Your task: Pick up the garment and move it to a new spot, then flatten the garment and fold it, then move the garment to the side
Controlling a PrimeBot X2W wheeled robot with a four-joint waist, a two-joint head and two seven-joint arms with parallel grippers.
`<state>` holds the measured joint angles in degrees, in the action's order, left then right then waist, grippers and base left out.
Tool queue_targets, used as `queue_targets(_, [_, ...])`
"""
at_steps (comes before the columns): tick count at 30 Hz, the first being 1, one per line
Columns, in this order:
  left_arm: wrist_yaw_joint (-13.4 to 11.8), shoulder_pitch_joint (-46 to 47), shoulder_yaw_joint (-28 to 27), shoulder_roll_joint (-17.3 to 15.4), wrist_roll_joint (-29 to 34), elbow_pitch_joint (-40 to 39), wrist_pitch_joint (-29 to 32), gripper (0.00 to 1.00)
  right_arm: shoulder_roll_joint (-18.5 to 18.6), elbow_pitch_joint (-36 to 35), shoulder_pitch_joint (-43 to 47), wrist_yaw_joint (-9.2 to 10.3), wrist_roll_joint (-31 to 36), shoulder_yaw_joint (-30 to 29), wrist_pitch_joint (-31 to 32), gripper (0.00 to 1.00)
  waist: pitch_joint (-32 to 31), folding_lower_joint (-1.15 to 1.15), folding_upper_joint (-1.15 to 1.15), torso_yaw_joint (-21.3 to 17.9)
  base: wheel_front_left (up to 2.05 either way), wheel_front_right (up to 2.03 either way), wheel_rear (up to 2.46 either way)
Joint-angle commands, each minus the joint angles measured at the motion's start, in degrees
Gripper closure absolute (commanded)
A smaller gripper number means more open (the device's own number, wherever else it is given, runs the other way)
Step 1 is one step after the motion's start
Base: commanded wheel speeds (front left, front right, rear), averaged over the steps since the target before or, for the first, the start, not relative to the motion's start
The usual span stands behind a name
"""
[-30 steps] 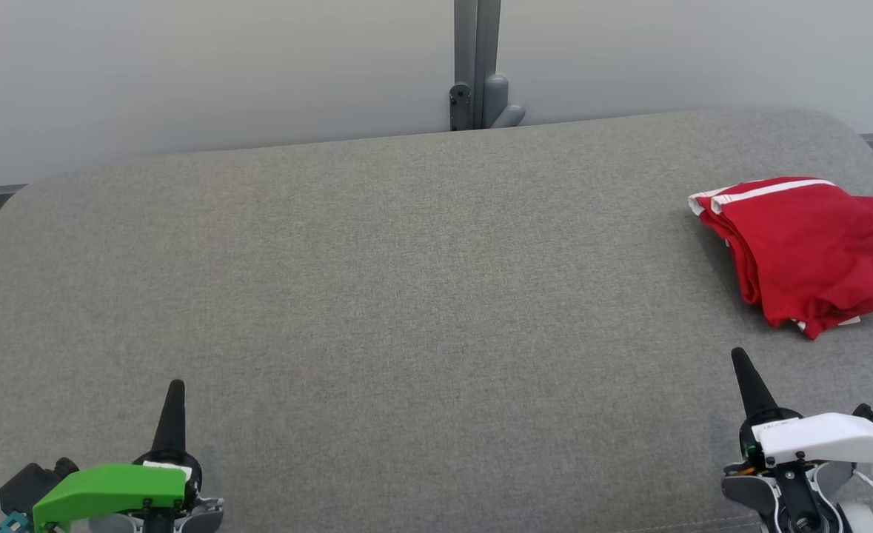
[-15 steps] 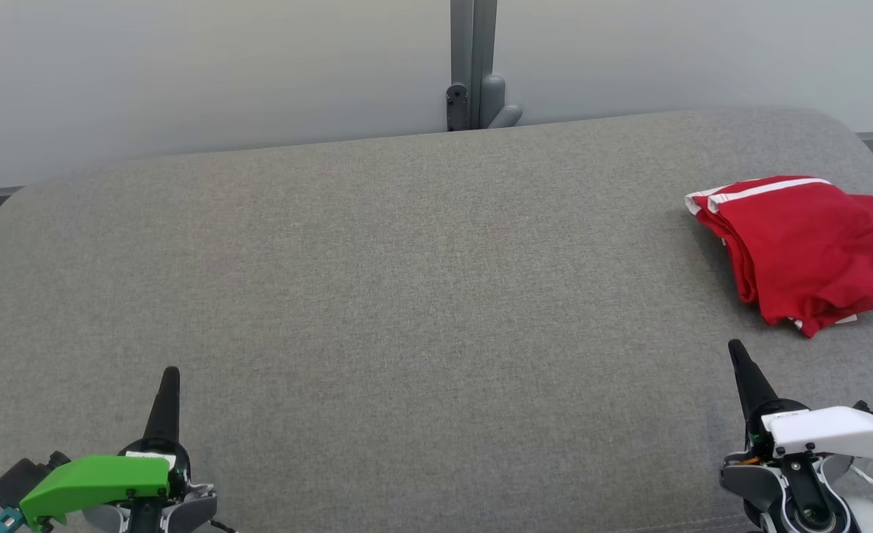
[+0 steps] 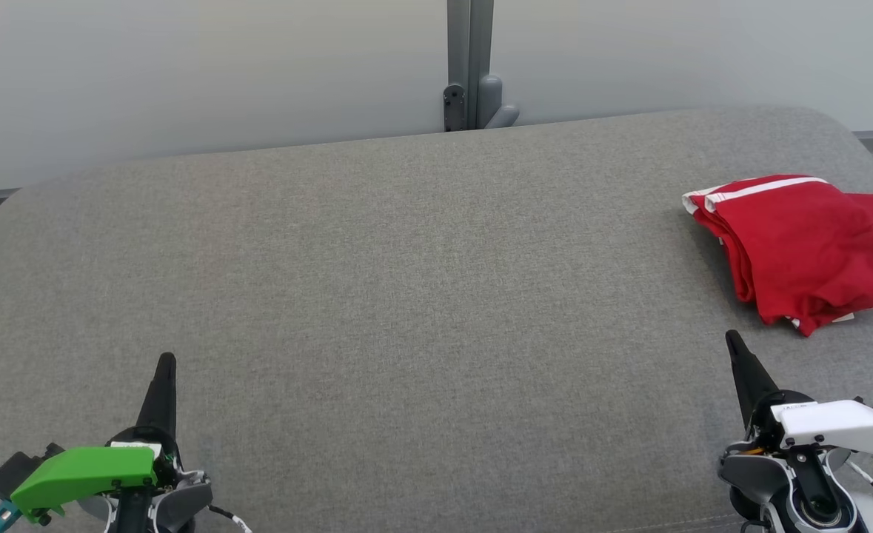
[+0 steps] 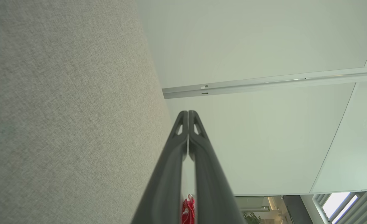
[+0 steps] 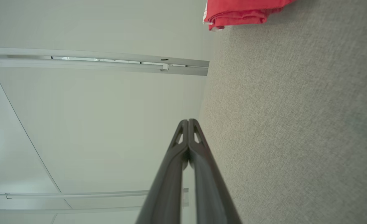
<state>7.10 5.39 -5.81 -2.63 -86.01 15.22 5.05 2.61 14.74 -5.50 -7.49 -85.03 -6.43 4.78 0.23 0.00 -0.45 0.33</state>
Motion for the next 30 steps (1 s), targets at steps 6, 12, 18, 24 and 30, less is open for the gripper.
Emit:
queue_targets(6, [0.5, 1.4, -0.6, -0.4, -3.1, -0.5, 0.9, 1.0, 0.4, -0.4, -1.1, -0.01, -3.6, -0.1, 0.8, 1.0, 0.0, 0.0, 0.42, -0.1, 0.0, 0.0, 0.0])
queue_targets(12, [0.5, 1.8, -0.8, -0.4, -5.4, -0.6, 1.5, 1.0, 0.4, -0.4, -1.2, 0.0, -6.1, -0.1, 1.4, 1.0, 0.0, 0.0, 0.44, -0.2, 0.0, 0.0, 0.0])
queue_targets(18, [0.6, 1.9, -1.0, -0.4, -6.4, -0.7, 1.8, 1.0, 0.4, -0.4, -1.5, 0.0, -7.5, -0.1, 1.8, 1.0, 0.0, 0.0, 0.45, -0.3, 0.0, 0.0, 0.0])
queue_targets(24, [0.6, 1.9, -1.0, -0.4, -6.4, -0.7, 1.8, 1.0, 0.4, -0.4, -1.5, 0.0, -7.5, -0.1, 1.8, 1.0, 0.0, 0.0, 0.45, -0.3, 0.0, 0.0, 0.0])
queue_targets(30, [0.5, 1.9, -1.0, -0.4, -6.4, -0.7, 1.8, 1.0, 0.4, -0.4, -1.4, 0.0, -7.5, -0.1, 1.8, 1.0, 0.0, 0.0, 0.45, -0.3, 0.0, 0.0, 0.0])
